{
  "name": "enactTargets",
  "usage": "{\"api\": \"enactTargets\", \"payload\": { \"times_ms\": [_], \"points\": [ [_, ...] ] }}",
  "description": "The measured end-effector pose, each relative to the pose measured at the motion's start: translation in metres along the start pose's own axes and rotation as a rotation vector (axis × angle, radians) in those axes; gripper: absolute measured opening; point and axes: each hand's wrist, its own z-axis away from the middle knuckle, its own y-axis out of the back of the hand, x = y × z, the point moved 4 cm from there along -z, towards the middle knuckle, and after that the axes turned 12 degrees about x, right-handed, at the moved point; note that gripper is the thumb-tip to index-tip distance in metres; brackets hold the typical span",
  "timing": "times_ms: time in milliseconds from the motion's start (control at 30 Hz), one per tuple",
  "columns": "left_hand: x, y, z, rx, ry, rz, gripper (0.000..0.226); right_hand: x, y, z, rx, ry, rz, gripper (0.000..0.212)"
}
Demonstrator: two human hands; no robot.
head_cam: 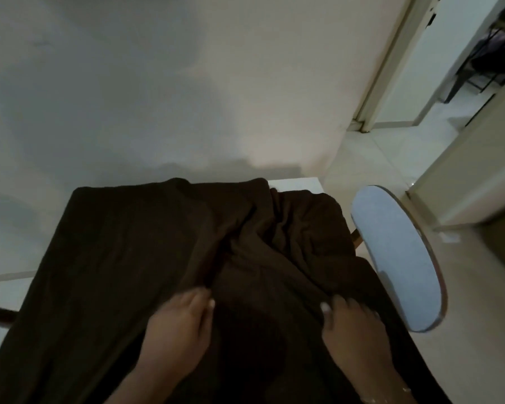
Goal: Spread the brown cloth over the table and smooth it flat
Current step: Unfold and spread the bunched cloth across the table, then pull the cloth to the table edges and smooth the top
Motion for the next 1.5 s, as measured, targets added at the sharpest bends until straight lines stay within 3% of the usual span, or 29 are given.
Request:
{"api": "enactTargets", "payload": {
  "times_ms": [67,167,267,300,367,433,533,633,733,800,900,967,1033,1167,1267,1333,1433,1500],
  "points": [
    [-0.018,-0.013,-0.038,0.052,0.065,0.002,0.044,-0.036,0.005,-0.029,0.153,0.192,-0.167,0.046],
    [-0.055,-0.05,-0.087,-0.215,0.268,0.007,0.056,-0.076,-0.018,-0.077,0.047,0.393,-0.143,0.059],
    [-0.079,-0.077,-0.106,-0.495,0.276,-0.154,0.055,-0.055,-0.041,-0.127,-0.112,0.214,-0.049,0.066],
    [-0.083,-0.077,-0.113,-0.458,0.262,-0.191,0.052,-0.042,-0.041,-0.144,-0.106,0.108,-0.04,0.067],
    [-0.081,-0.068,-0.131,-0.174,0.222,-0.16,0.045,-0.028,-0.031,-0.174,0.052,-0.003,-0.014,0.067],
    [-0.077,-0.074,-0.15,-0.012,0.123,-0.171,0.046,-0.041,-0.024,-0.192,0.232,0.133,0.009,0.062],
    [-0.072,-0.109,-0.174,-0.205,0.086,-0.118,0.058,-0.07,-0.05,-0.208,0.085,0.33,-0.071,0.064],
    [-0.083,-0.145,-0.185,-0.39,0.133,-0.18,0.063,-0.057,-0.079,-0.239,-0.077,0.251,-0.033,0.066],
    [-0.096,-0.152,-0.22,-0.429,0.166,-0.19,0.059,-0.045,-0.066,-0.284,-0.06,0.182,-0.051,0.064],
    [-0.099,-0.14,-0.24,-0.338,0.13,-0.167,0.056,-0.054,-0.051,-0.3,0.058,0.198,-0.069,0.064],
    [-0.117,-0.123,-0.222,-0.03,0.195,-0.252,0.063,-0.074,-0.057,-0.289,0.156,0.269,-0.066,0.071],
    [-0.143,-0.122,-0.191,-0.065,0.406,-0.307,0.075,-0.071,-0.078,-0.277,0.054,0.28,-0.024,0.076],
    [-0.171,-0.122,-0.175,-0.178,0.564,-0.366,0.08,-0.062,-0.09,-0.281,0.064,0.286,0.031,0.075],
    [-0.206,-0.099,-0.19,-0.091,0.491,-0.261,0.067,-0.071,-0.081,-0.308,0.034,0.341,0.003,0.076],
    [-0.228,-0.064,-0.195,0.131,0.382,-0.158,0.062,-0.074,-0.064,-0.311,0.232,0.344,-0.182,0.08],
    [-0.265,-0.053,-0.18,0.053,0.468,-0.216,0.064,-0.081,-0.066,-0.306,0.257,0.364,-0.192,0.082],
    [-0.32,-0.055,-0.161,-0.229,0.588,-0.298,0.078,-0.078,-0.097,-0.302,0.105,0.331,0.037,0.089],
    [-0.342,-0.046,-0.177,-0.297,0.595,-0.271,0.079,-0.077,-0.098,-0.314,0.042,0.312,0.071,0.095]
  ]
}}
